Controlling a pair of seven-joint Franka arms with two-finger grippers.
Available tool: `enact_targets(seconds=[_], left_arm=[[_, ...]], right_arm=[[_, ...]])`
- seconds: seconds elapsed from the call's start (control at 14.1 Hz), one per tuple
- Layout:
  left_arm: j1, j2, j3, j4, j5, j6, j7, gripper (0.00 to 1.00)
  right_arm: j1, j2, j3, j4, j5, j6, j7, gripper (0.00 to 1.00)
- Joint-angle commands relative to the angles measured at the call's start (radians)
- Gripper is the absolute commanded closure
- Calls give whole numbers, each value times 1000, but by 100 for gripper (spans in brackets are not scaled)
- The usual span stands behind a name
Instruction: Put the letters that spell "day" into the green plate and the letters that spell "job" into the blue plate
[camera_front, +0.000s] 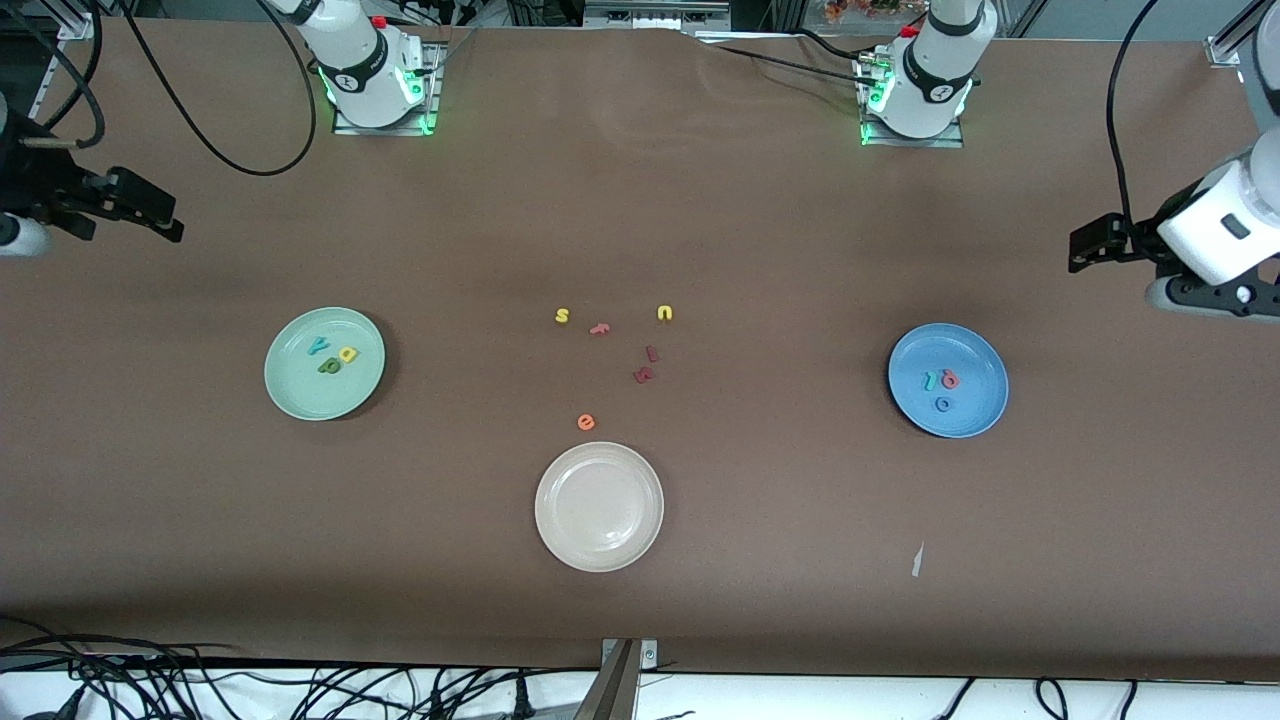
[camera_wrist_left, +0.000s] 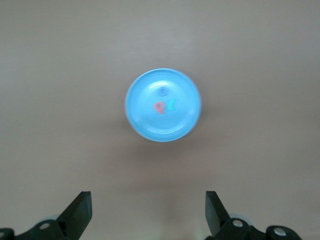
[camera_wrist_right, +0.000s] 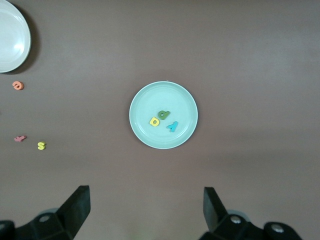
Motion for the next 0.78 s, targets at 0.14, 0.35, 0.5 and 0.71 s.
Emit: enact_targets(seconds=[0.14,0.35,0.5,0.71], left_arm=[[-28,-41,39,-24,-56,-1,-5,0],[-22,-59,38,-24,-53,-6,2,0],[-21,-64,39,-23,-40,-1,8,0],[-28,-64,32,-10,22,5,13,0]], right_arm=[[-7,-5,7,-18,-5,36,-13,0],[-7,1,5,-18,-3,48,-16,0],[-6,12,5,-14,0,48,-18,0],[-1,26,10,-14,7,45,-26,0]])
